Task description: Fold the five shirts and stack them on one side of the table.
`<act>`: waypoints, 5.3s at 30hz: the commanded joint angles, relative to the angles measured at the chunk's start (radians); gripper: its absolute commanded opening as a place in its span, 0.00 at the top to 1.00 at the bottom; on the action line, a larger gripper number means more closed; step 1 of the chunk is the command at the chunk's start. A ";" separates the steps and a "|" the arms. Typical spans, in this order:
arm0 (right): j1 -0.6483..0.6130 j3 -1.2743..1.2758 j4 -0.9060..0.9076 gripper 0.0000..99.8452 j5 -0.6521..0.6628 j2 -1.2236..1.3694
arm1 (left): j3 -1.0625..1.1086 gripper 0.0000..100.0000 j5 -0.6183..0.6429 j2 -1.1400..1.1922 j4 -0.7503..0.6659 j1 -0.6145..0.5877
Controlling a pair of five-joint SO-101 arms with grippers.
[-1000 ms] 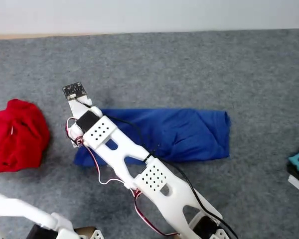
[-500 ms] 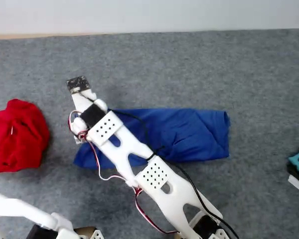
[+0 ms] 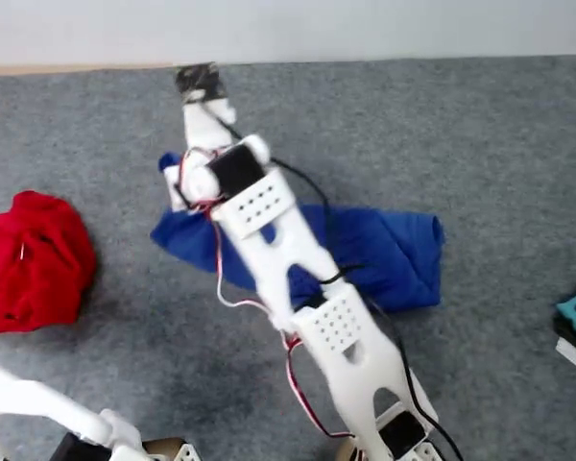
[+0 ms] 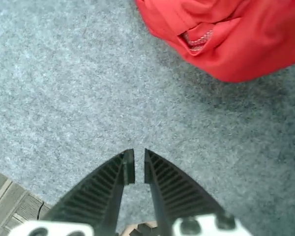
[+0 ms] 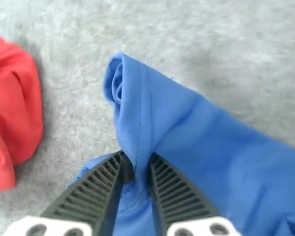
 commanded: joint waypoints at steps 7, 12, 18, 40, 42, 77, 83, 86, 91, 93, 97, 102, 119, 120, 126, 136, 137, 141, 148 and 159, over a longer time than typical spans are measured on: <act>0.108 0.632 0.042 0.99 0.005 -0.493 | -0.010 0.95 0.002 -0.029 -0.008 0.038; 0.213 0.855 0.041 0.99 0.008 -0.621 | -0.010 0.95 0.002 -0.029 -0.012 0.040; 0.311 1.040 0.041 0.99 0.080 -0.717 | -0.010 0.95 0.002 -0.029 -0.014 0.040; 0.717 1.390 -0.165 0.99 0.229 -0.802 | -0.012 0.95 0.078 -0.029 -0.008 0.212; 0.734 1.405 -0.182 0.99 0.229 -0.802 | -0.012 0.95 0.078 -0.029 -0.008 0.212; 0.759 1.306 -0.021 0.69 0.298 -0.943 | -0.012 0.95 0.078 -0.029 0.008 0.206; 0.596 1.307 0.033 0.92 0.296 -1.006 | -0.012 0.95 0.075 -0.029 0.008 0.206; 0.532 1.307 0.021 0.98 0.295 -0.977 | -0.012 0.95 0.074 -0.029 0.008 0.207; 0.518 1.307 -0.033 0.99 0.298 -0.828 | -0.012 0.95 0.074 -0.029 0.002 0.210; 0.518 1.307 -0.041 0.99 0.298 -0.763 | -0.012 0.95 0.074 -0.029 0.002 0.210; 0.529 1.303 -0.102 0.99 0.301 -0.651 | -0.012 0.95 0.072 -0.029 0.002 0.210; 0.611 1.301 -0.255 0.99 0.345 -0.608 | -0.012 0.95 0.072 -0.029 0.006 0.210; 0.740 1.281 -0.390 0.99 0.598 -0.656 | -0.012 0.96 0.072 -0.029 0.008 0.210; 0.727 1.280 -0.346 0.99 0.598 -0.673 | -0.012 0.96 0.072 -0.029 0.008 0.210; 0.648 1.280 -0.272 0.99 0.598 -0.751 | -0.008 0.96 0.072 -0.029 0.008 0.210; 0.622 1.301 -0.311 0.99 0.605 -0.799 | -0.008 0.96 0.072 -0.029 0.008 0.212; 0.627 1.310 -0.340 0.99 0.606 -0.771 | -0.008 0.96 0.072 -0.029 0.008 0.212; 0.697 1.318 -0.467 0.99 0.608 -0.624 | -0.010 0.96 0.072 -0.029 0.008 0.212; 0.814 1.316 -0.544 0.99 0.694 -0.486 | -0.008 0.96 0.072 -0.029 0.008 0.212; 0.700 1.191 -0.363 0.99 0.698 -0.700 | -0.012 0.96 0.072 -0.029 0.008 0.212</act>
